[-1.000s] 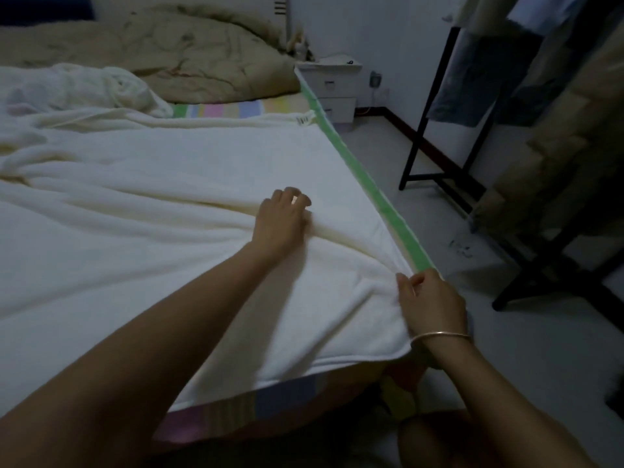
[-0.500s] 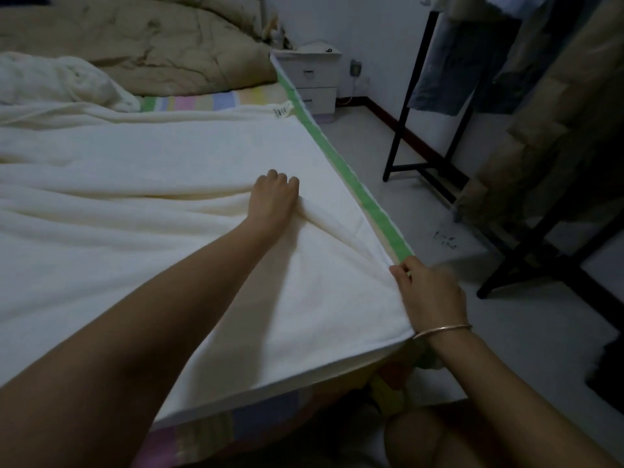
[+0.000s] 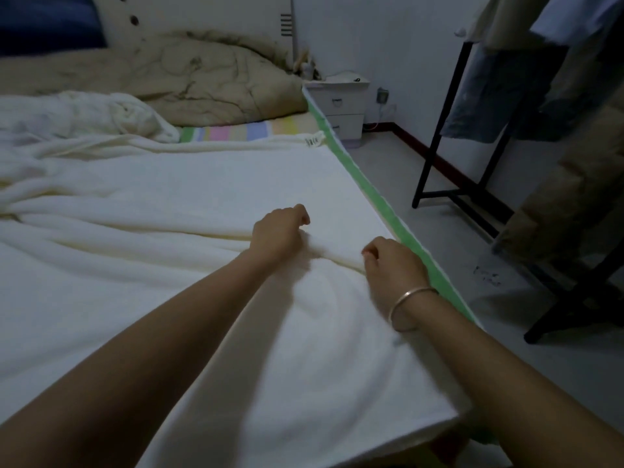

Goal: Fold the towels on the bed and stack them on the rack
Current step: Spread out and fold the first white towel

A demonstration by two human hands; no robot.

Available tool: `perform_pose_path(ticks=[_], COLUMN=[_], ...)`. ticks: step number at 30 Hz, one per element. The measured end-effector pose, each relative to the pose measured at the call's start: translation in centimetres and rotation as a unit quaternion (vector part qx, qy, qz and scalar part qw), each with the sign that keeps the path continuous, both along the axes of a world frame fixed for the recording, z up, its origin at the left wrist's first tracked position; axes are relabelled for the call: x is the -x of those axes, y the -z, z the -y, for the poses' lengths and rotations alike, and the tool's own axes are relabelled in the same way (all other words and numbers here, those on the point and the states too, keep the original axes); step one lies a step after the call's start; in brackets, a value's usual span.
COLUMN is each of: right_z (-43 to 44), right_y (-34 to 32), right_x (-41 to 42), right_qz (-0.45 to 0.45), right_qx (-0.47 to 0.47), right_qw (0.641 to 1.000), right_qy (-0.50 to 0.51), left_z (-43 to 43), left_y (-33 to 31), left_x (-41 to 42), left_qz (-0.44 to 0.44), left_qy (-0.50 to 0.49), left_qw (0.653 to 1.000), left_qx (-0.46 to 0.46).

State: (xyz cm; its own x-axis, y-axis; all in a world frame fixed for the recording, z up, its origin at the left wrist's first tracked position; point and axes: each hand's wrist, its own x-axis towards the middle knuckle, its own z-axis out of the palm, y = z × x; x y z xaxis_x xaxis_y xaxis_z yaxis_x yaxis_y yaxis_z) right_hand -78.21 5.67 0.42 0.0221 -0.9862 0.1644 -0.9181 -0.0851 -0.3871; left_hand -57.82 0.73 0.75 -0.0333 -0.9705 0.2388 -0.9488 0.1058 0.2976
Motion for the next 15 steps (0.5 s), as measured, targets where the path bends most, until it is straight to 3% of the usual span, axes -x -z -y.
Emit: perform_pose_path(ticks=[5, 9, 15], right_z=[7.2, 10.8, 11.5], right_y=[0.0, 0.6, 1.0], right_x=[-6.3, -10.3, -13.1], right_qz=[0.041, 0.048, -0.005], right_qx=[-0.095, -0.183, -0.211], right_qw=[0.994, 0.981, 0.970], right_qy=[-0.028, -0.041, -0.119], left_z=[1.4, 1.6, 3.2], left_y=[-0.4, -0.6, 0.2], left_x=[-5.7, -9.2, -10.4], left_qz=[0.108, 0.146, 0.202], left_qy=[-0.100, -0.077, -0.092], left_qw=[0.987, 0.981, 0.971], left_qx=[-0.062, -0.101, -0.089])
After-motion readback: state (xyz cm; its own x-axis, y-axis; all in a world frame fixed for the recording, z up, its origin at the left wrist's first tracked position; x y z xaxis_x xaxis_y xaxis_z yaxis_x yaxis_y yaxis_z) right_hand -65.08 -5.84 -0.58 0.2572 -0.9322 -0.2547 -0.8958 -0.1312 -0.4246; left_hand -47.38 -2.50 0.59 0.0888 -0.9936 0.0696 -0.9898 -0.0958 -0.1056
